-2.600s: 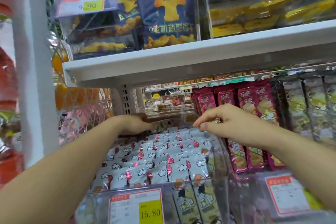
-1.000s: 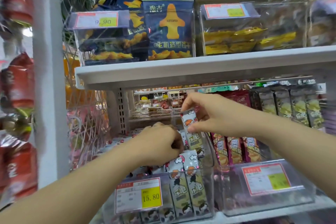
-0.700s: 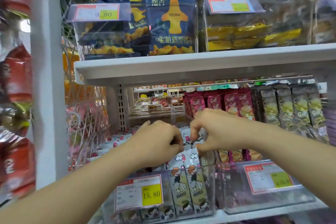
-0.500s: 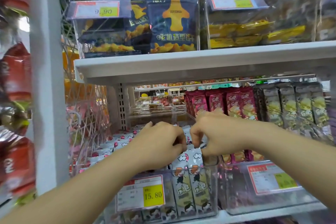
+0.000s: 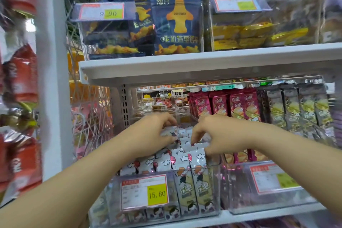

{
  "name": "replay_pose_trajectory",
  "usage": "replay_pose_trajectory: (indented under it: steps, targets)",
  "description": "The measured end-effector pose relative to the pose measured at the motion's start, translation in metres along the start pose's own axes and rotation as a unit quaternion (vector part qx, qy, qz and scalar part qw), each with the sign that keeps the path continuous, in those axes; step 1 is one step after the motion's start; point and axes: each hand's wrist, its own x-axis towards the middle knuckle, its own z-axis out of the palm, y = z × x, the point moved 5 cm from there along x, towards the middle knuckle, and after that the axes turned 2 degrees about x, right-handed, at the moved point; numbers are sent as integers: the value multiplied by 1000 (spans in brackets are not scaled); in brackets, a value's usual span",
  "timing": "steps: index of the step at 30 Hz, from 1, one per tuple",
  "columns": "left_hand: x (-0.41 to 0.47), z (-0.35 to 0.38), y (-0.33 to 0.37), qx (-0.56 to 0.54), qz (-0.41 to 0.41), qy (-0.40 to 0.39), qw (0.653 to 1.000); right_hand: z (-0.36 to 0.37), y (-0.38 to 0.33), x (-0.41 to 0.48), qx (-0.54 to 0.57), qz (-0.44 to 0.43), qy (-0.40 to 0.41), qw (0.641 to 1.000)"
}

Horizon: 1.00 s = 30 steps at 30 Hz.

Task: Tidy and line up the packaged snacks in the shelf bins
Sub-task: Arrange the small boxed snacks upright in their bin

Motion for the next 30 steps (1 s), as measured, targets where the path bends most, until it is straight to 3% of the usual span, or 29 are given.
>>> replay_pose_trajectory:
  steps: [4,8,13,17,20,22,24,26,30]
  targets:
    - [0,6,-12,-2,-41,-25,999,-16,7,-8,82,-7,83,993]
    - [-2,-11,-2,-92,-12,76,993,-31,14,-14,212,7,167,963]
    - [-8,-17,19,-356,21,99,929,-35,14,-23,412,-4,181,893]
    - [-10,-8,35,-441,49,77,893,-39,7,-33,473,-32,237,848]
    - [-10,-10,35,-397,38,91,913,-54,7,-45,403,-48,298,864]
    - [-12,-7,35,-257,32,61,964,-61,9,-52,339,-47,315,885]
    - [-16,3,34,-120,18,-7,993,-60,6,-55,287,-47,295,910]
    - [-20,13,34,-79,13,-52,995,-53,2,-54,237,-50,267,933]
    - [-21,16,35,-53,26,-65,996,-43,2,-47,182,-32,210,960]
